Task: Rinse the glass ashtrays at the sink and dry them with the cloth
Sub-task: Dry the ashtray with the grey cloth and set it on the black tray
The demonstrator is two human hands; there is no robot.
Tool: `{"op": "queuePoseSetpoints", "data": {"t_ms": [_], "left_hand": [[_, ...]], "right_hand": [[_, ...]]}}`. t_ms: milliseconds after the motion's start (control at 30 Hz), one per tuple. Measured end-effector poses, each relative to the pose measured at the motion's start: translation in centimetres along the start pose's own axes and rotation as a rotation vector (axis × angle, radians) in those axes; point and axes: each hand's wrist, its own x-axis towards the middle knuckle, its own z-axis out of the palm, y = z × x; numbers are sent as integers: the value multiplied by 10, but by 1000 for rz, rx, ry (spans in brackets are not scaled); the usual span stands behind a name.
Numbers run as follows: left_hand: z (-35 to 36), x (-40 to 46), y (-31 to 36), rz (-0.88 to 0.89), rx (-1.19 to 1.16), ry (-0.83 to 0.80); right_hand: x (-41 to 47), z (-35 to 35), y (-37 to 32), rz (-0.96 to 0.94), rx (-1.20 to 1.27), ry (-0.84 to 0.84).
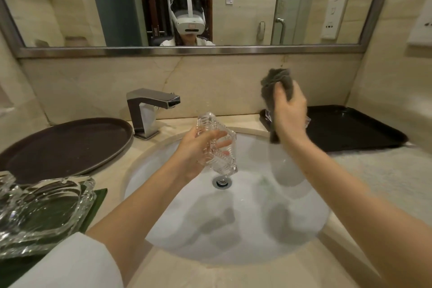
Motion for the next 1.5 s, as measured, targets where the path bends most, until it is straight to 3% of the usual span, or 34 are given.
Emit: {"op": "queuePoseSetpoints", "data": {"t_ms": [67,167,267,400,600,700,767,867,967,1033,1267,1400,1500], "left_hand": [[1,0,-1,-8,-107,-14],[0,-2,-1,-7,-189,-8],[0,-5,1,-23,-249,-95],[6,-4,5,-64,-261,-112],[-5,-1,3,-57,-242,-43],[-6,-4,5,-78,-229,-102],[-3,-5,2,-123,-184,-117],[-1,-4,-1,-118,-168,-85],[1,-4,4,-104,-241,-59],[1,-3,7,-73,-293,-55],[-2,1,4,6,-368,3],[-12,-1,9,-36,-281,-73],[-20,-5,12,-152,-150,-154]], "right_hand": [[-33,12,-3,-108,-49,-268],[-83,29,4,-221,-320,-641],[-61,36,22,-356,-561,-571],[-31,39,29,-120,-558,-505],[-99,41,20,-329,-729,-525],[-56,51,28,-217,-661,-497],[-29,48,36,-55,-534,-574],[-23,33,37,360,-57,-623],[-33,24,35,702,461,-503],[-40,27,35,831,625,-436],[-70,44,40,1089,779,-283],[-46,32,32,961,792,-262],[-24,15,18,796,667,-282]]}}
